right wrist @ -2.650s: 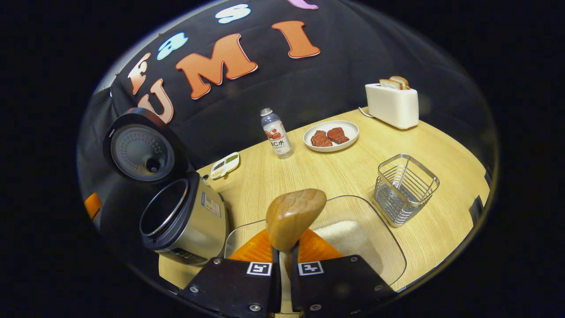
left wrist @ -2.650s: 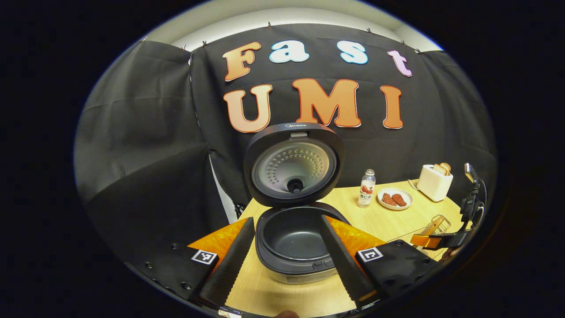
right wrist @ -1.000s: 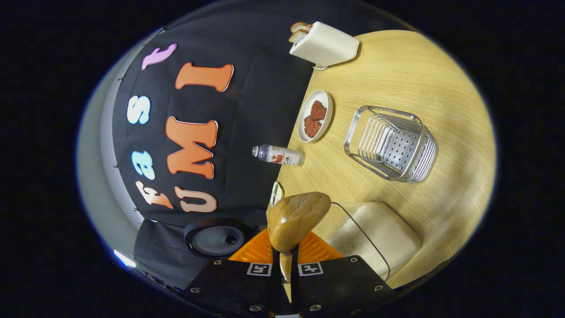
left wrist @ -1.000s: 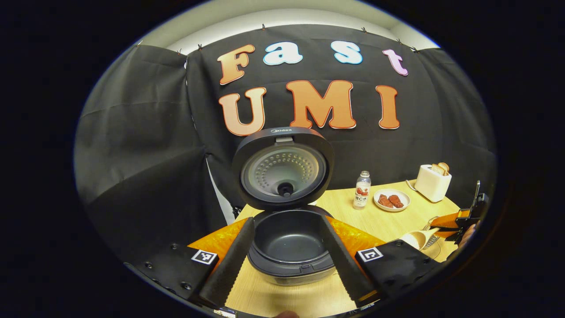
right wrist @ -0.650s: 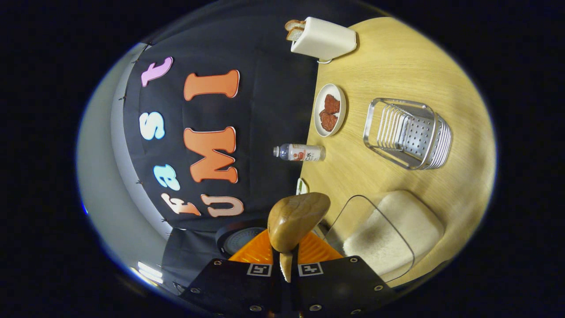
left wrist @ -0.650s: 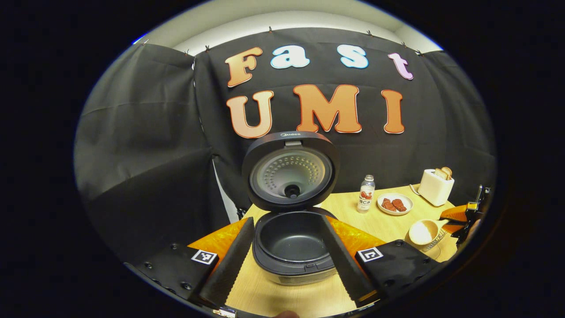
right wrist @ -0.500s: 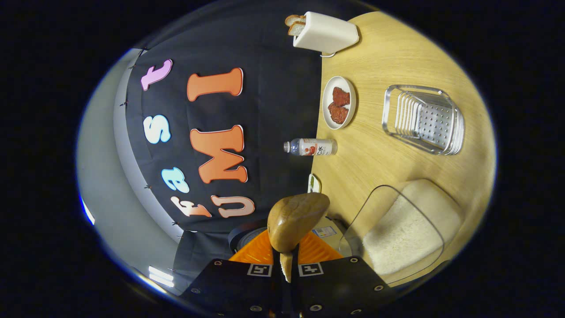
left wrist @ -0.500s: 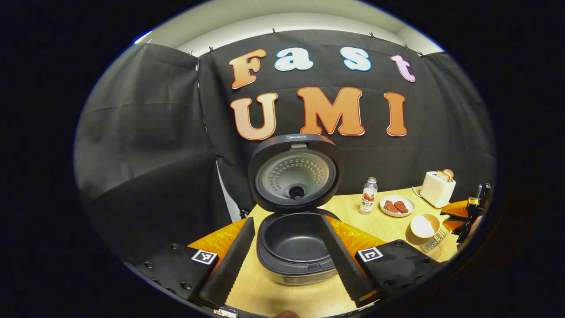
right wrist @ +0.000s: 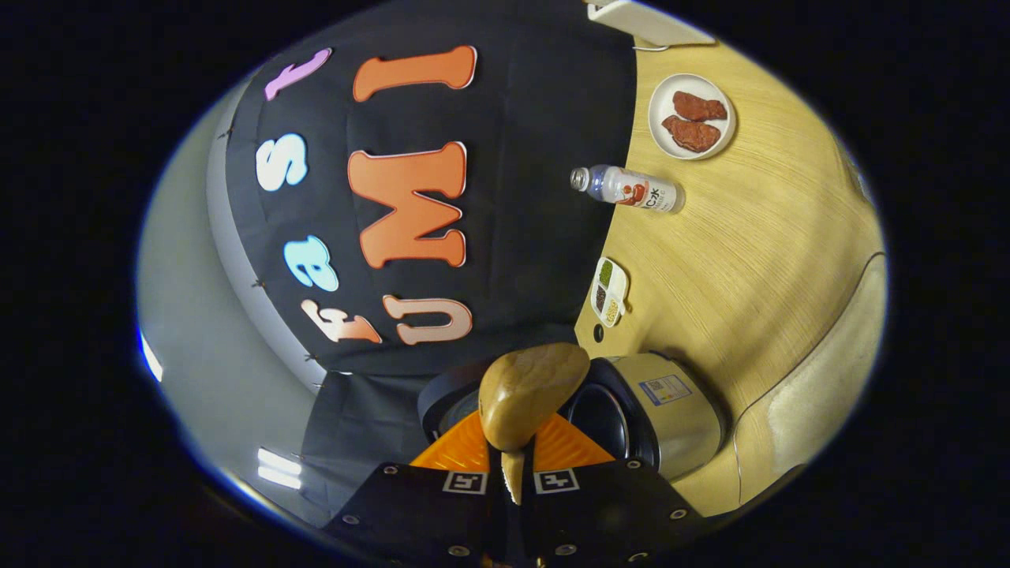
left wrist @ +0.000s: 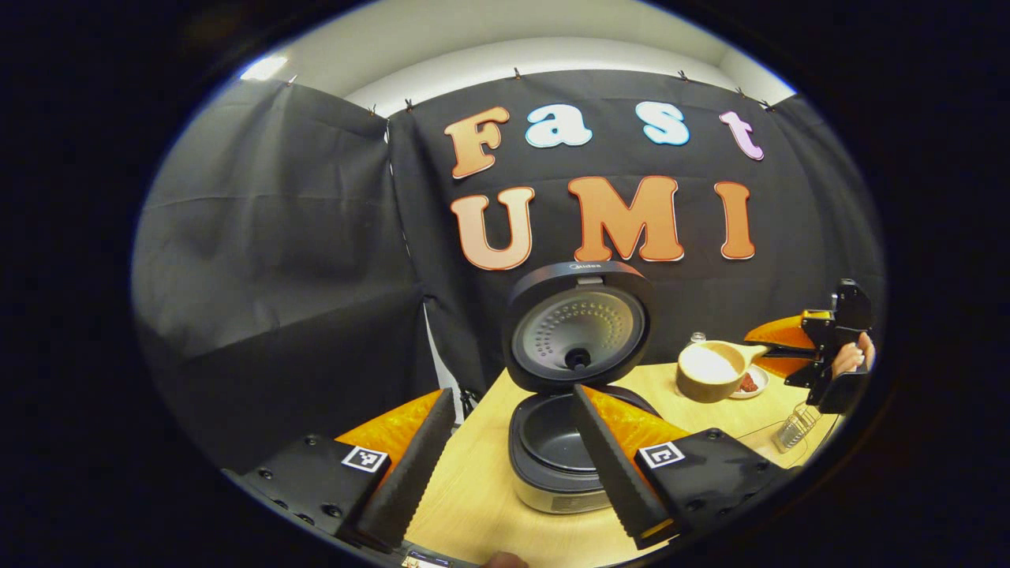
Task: Close the left gripper, press the button to open the rice cooker; take a wooden spoon from the chopstick holder with the right hand, scoop a spoonful of rice and pour it into the rice cooker, then put the wooden spoon back into the chopstick holder.
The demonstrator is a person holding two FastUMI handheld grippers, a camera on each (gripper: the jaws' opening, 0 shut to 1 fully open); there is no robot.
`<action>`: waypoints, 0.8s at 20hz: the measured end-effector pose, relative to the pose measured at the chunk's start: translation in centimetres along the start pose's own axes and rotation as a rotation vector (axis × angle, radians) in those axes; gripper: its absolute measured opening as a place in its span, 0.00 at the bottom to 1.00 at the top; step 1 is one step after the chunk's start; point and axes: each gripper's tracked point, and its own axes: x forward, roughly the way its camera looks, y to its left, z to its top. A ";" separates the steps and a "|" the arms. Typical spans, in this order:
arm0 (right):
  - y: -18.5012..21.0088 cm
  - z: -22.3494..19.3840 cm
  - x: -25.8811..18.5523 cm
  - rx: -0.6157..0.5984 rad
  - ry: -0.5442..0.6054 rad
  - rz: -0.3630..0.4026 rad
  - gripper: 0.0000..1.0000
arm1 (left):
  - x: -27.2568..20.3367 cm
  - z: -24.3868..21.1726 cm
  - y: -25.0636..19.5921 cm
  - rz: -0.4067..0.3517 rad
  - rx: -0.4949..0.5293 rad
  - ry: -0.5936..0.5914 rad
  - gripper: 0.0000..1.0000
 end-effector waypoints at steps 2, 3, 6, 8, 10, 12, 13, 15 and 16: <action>0.3 -0.6 1.8 -0.051 0.005 -0.034 0.07 | -0.2 0.1 0.5 0.010 0.013 -0.010 0.94; 0.6 -0.9 2.7 -0.089 0.005 -0.050 0.07 | -0.3 0.1 0.6 0.008 0.019 -0.014 0.94; 1.5 -1.7 5.0 -0.233 0.013 -0.094 0.07 | -0.6 -0.2 0.8 0.007 0.042 -0.015 1.00; 2.1 -2.2 6.4 -0.358 0.019 -0.123 0.07 | -0.5 -0.7 0.9 0.006 0.051 -0.004 1.00; 2.4 -3.0 7.6 -0.474 0.029 -0.151 0.07 | -0.5 -0.7 1.1 0.007 0.051 0.001 0.94; 2.3 -3.8 8.6 -0.571 0.036 -0.173 0.07 | -0.5 -0.9 1.6 0.016 0.054 0.008 0.94; 2.3 -4.1 9.2 -0.611 0.039 -0.185 0.07 | -0.4 -1.1 1.7 0.017 0.051 0.011 0.94; 1.9 -4.5 9.5 -0.671 0.042 -0.211 0.07 | -0.5 -1.2 1.8 0.020 0.044 0.017 0.94; 1.6 -4.7 9.7 -0.689 0.043 -0.223 0.07 | -0.5 -1.3 1.9 0.020 0.043 0.021 0.94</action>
